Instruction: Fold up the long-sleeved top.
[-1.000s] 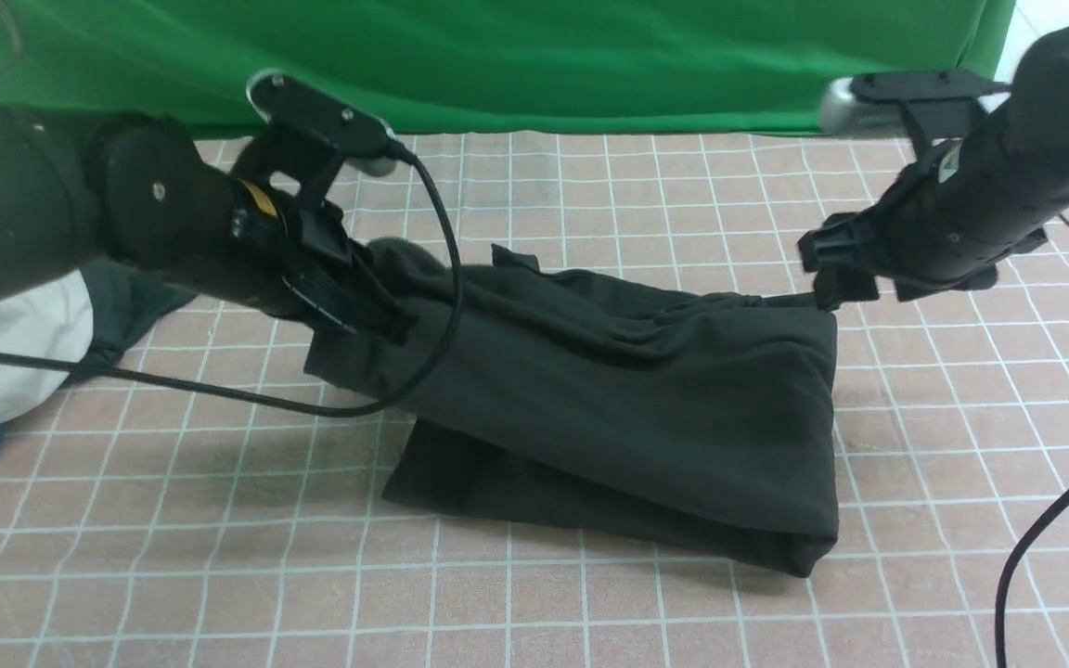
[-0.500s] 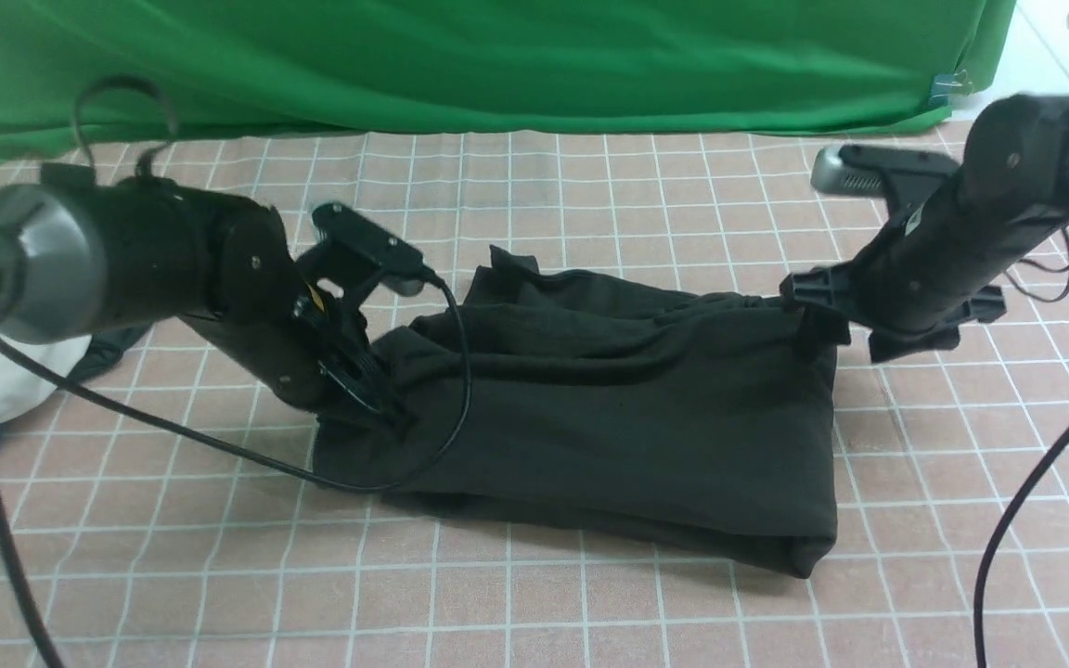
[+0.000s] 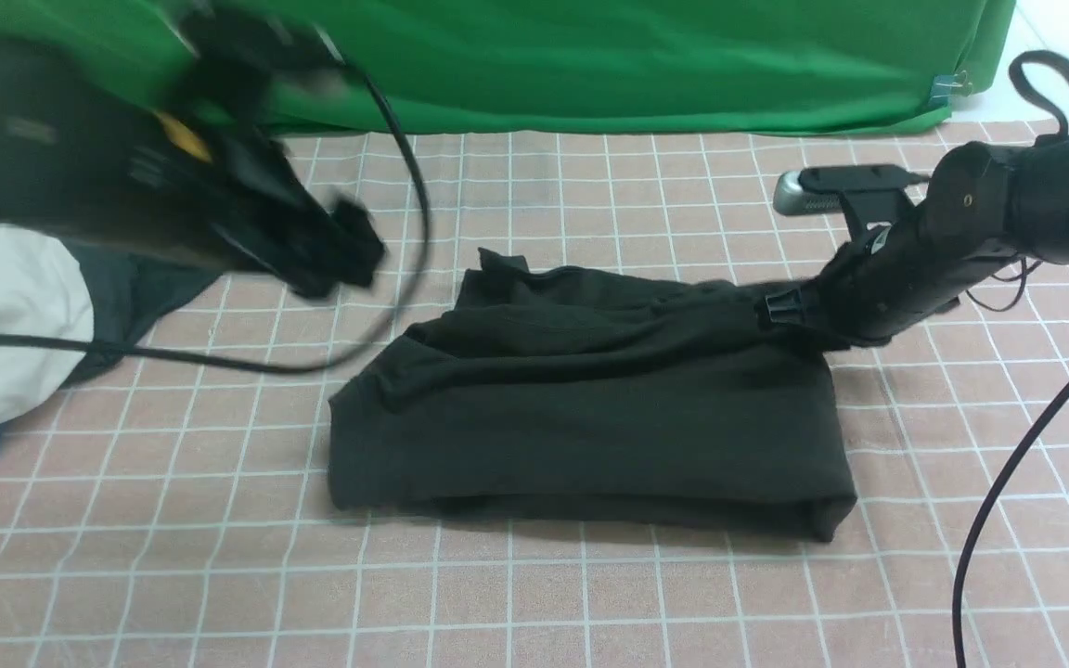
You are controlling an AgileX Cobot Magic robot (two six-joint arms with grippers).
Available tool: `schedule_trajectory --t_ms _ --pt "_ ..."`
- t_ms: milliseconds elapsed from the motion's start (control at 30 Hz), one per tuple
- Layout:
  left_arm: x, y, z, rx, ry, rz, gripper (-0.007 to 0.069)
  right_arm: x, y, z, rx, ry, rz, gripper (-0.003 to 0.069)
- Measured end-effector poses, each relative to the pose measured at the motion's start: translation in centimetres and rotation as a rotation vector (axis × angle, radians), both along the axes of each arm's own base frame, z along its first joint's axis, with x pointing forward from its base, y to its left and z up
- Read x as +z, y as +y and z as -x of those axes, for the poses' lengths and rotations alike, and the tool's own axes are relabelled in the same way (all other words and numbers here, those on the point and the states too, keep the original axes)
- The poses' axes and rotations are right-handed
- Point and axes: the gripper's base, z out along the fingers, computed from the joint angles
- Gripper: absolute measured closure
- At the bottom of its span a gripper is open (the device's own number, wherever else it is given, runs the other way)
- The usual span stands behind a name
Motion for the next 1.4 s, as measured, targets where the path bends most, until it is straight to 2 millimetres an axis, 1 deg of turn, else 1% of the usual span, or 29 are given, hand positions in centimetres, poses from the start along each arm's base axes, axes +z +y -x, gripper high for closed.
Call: schedule_trajectory --t_ms 100,133,167,200,233,267,333,433,467,500,533,567,600,667,733,767,800,833,867,900,933,1000,1033,1067,1133,1167,1200,1233,1400 --pt "3.5 1.1 3.9 -0.010 -0.141 0.030 0.0497 0.1 0.0 -0.7 0.006 -0.080 0.005 0.0580" --pt "3.6 1.1 4.2 -0.012 -0.150 0.029 0.0519 0.1 0.0 -0.8 0.006 -0.089 0.005 0.0578" --pt "4.5 1.8 6.4 -0.022 -0.215 0.030 0.0571 0.3 0.0 -1.0 0.006 -0.116 0.006 0.0552" --pt "4.6 2.0 7.0 -0.023 -0.231 0.032 0.0585 0.3 0.0 -1.0 0.007 -0.120 0.006 0.0541" --pt "4.9 2.7 9.5 -0.024 -0.303 0.044 0.0603 0.4 0.0 -1.0 0.008 -0.129 0.006 0.0460" --pt "4.9 2.7 9.5 -0.024 -0.303 0.044 0.0604 0.5 0.0 -1.0 0.007 -0.130 0.006 0.0449" --pt "4.4 3.6 12.5 -0.016 -0.386 0.066 0.0606 1.1 -0.1 -0.9 0.012 -0.130 0.006 0.0284" --pt "2.6 4.6 15.8 -0.004 -0.483 0.097 0.0606 3.1 -0.1 0.0 0.033 -0.119 0.007 0.0144" --pt "1.9 4.8 16.6 0.000 -0.507 0.110 0.0606 4.3 -0.1 0.4 0.045 -0.116 0.008 0.0143" --pt "1.9 4.8 16.6 0.000 -0.511 0.111 0.0606 4.7 -0.2 0.6 0.047 -0.114 0.007 0.0146" --pt "0.9 5.1 17.7 0.005 -0.534 0.132 0.0606 6.4 -0.3 1.4 0.062 -0.114 0.007 0.0181" --pt "0.4 5.2 18.0 0.006 -0.539 0.139 0.0606 7.3 -0.3 1.9 0.067 -0.116 0.006 0.0211" --pt "-0.5 5.4 18.8 0.010 -0.549 0.164 0.0606 9.4 -0.5 3.3 0.081 -0.124 0.005 0.0300" --pt "-1.8 5.6 19.7 0.012 -0.559 0.181 0.0606 12.1 -1.0 5.8 0.092 -0.141 0.000 0.0456" --pt "-2.7 5.9 20.5 0.012 -0.579 0.179 0.0606 14.4 -1.6 9.2 0.092 -0.172 -0.009 0.0568" --pt "-2.9 6.0 20.9 0.011 -0.600 0.175 0.0606 15.7 -2.0 11.2 0.088 -0.202 -0.018 0.0601" --pt "-3.0 6.1 21.1 0.011 -0.606 0.174 0.0606 15.6 -2.1 11.6 0.087 -0.197 -0.018 0.0605" --pt "-3.1 6.2 21.3 0.011 -0.624 0.169 0.0606 16.1 -2.4 13.1 0.081 -0.209 -0.024 0.0618" --pt "-3.2 6.3 21.7 0.013 -0.654 0.169 0.0606 17.0 -2.9 15.9 0.072 -0.242 -0.037 0.0625" --pt "-3.2 6.3 21.7 0.013 -0.656 0.168 0.0606 16.7 -3.0 16.3 0.070 -0.231 -0.037 0.0626" --pt "-3.3 6.4 21.9 0.014 -0.666 0.169 0.0606 16.7 -3.5 19.1 0.059 -0.240 -0.048 0.0626" --pt "-3.7 6.4 21.9 0.014 -0.662 0.165 0.0606 16.5 -4.1 22.6 0.049 -0.254 -0.063 0.0626" --pt "-3.8 6.4 21.9 0.014 -0.659 0.164 0.0606 16.2 -4.2 22.7 0.048 -0.241 -0.062 0.0626" --pt "-4.1 6.4 21.8 0.014 -0.650 0.162 0.0606 16.0 -4.5 24.7 0.046 -0.258 -0.068 0.0626" --pt "-4.6 6.3 21.7 0.011 -0.628 0.155 0.0606 15.4 -5.0 27.0 0.034 -0.279 -0.082 0.0624" --pt "-4.6 6.3 21.7 0.011 -0.628 0.155 0.0606 15.3 -5.0 27.2 0.034 -0.284 -0.083 0.0624" --pt "-4.8 6.3 21.7 0.009 -0.611 0.150 0.0606 15.3 -5.3 28.7 0.023 -0.343 -0.100 0.0617" --pt "-4.9 6.3 21.7 0.008 -0.604 0.148 0.0606 15.4 -5.5 29.3 0.010 -0.384 -0.114 0.0613" --pt "-5.0 6.3 21.7 0.007 -0.598 0.146 0.0606 15.7 -5.8 30.1 -0.041 -0.584 -0.171 0.0583"
